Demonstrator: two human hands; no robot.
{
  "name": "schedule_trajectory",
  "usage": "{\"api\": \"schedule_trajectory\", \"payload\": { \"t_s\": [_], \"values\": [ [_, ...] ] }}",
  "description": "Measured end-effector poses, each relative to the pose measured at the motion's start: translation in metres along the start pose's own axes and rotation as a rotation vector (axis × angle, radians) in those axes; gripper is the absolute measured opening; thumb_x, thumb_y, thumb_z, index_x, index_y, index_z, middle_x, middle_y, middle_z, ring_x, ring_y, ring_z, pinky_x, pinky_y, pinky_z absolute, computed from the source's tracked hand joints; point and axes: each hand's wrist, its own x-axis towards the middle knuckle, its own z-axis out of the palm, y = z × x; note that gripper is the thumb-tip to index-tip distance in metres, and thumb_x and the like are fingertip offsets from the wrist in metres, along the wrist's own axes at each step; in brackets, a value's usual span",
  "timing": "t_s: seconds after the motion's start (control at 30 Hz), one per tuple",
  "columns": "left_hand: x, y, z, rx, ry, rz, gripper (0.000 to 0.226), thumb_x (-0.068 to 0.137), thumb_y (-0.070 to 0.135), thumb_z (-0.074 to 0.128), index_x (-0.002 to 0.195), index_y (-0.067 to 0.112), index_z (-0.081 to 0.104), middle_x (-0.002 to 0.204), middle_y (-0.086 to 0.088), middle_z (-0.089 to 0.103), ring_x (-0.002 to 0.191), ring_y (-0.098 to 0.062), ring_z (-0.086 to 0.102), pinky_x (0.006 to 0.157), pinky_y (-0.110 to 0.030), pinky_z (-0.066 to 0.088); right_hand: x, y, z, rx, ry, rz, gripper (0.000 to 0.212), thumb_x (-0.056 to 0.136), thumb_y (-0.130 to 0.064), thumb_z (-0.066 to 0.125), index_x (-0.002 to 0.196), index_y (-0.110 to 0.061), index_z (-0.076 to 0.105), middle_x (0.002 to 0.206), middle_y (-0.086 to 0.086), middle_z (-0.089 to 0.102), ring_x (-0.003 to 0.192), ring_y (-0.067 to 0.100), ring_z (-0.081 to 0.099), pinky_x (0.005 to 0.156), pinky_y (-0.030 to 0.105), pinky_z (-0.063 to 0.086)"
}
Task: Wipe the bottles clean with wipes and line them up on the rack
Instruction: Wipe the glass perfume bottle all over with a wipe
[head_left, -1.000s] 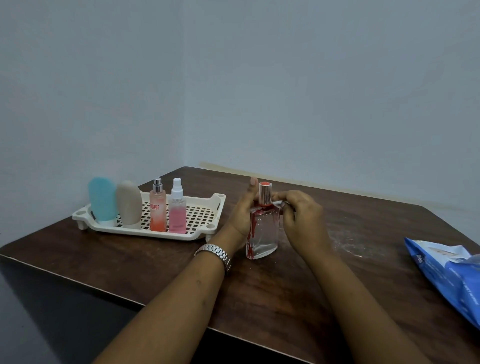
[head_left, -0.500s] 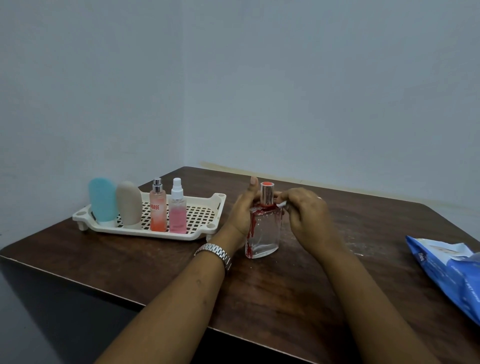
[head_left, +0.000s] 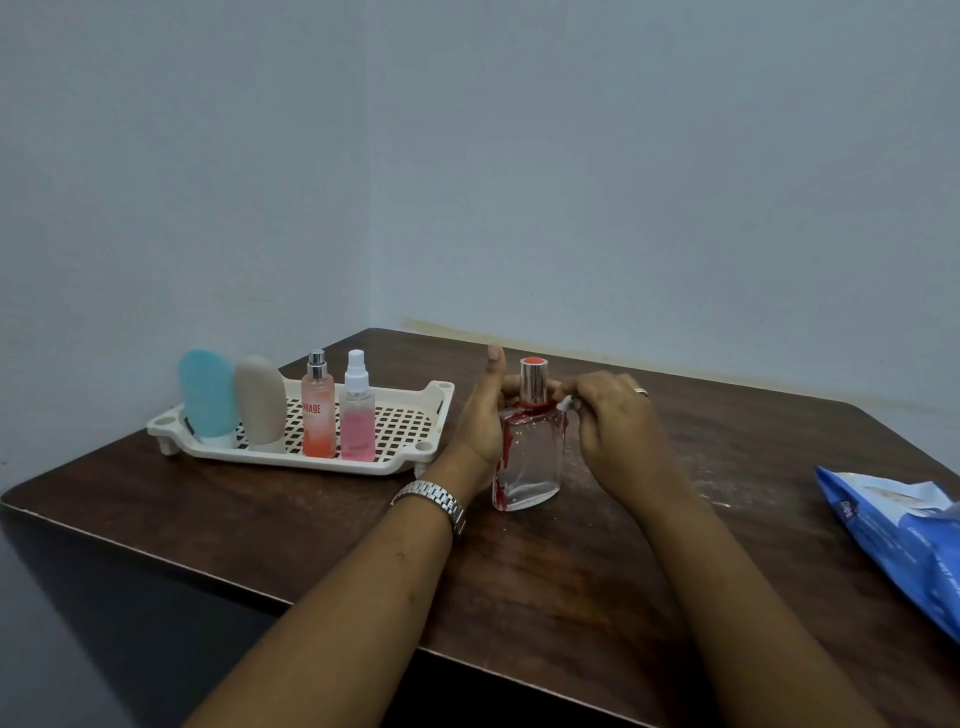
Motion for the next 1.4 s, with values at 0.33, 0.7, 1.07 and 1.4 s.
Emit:
{"api": "schedule_trajectory", "payload": {
  "t_s": [0.33, 0.7, 1.07, 1.4],
  "values": [
    [0.002, -0.002, -0.004, 0.011, 0.034, -0.039, 0.067, 0.070, 0.072, 0.042, 0.070, 0.015, 0.077, 0.079, -0.013, 0.071, 0.079, -0.026, 0.066, 0.083, -0.040, 0.053, -0.002, -0.007, 0.003, 0.048, 0.062, -0.026, 0.022, 0.086, -0.001, 0.054, 0.099, -0.012, 0.068, 0.091, 0.000, 0.068, 0.082, 0.012, 0.050, 0.066, 0.019, 0.035],
    [0.005, -0.001, -0.005, -0.069, -0.008, -0.049, 0.083, 0.076, 0.069, 0.035, 0.090, -0.006, 0.069, 0.091, -0.024, 0.066, 0.085, -0.032, 0.063, 0.092, -0.048, 0.049, -0.003, -0.007, 0.006, 0.309, 0.071, 0.329, 0.008, 0.085, -0.008, 0.060, 0.088, -0.015, 0.064, 0.067, -0.006, 0.059, 0.048, 0.002, 0.045, 0.043, 0.011, 0.035],
    [0.006, 0.001, -0.017, -0.146, 0.063, -0.074, 0.088, 0.078, 0.074, 0.030, 0.078, -0.004, 0.070, 0.079, -0.018, 0.068, 0.072, -0.028, 0.062, 0.075, -0.037, 0.053, -0.004, 0.006, 0.004, 0.261, -0.353, 0.470, 0.004, 0.084, -0.013, 0.066, 0.083, -0.009, 0.065, 0.073, -0.002, 0.061, 0.064, 0.013, 0.058, 0.059, 0.026, 0.048],
    [0.008, -0.003, -0.017, -0.157, 0.042, -0.089, 0.086, 0.076, 0.076, 0.031, 0.069, 0.001, 0.072, 0.078, -0.018, 0.068, 0.074, -0.029, 0.062, 0.081, -0.040, 0.052, -0.006, -0.005, 0.014, 0.325, -0.048, 0.427, 0.012, 0.083, -0.017, 0.068, 0.075, -0.022, 0.061, 0.073, -0.015, 0.060, 0.067, 0.000, 0.056, 0.054, 0.012, 0.041]
  ]
}}
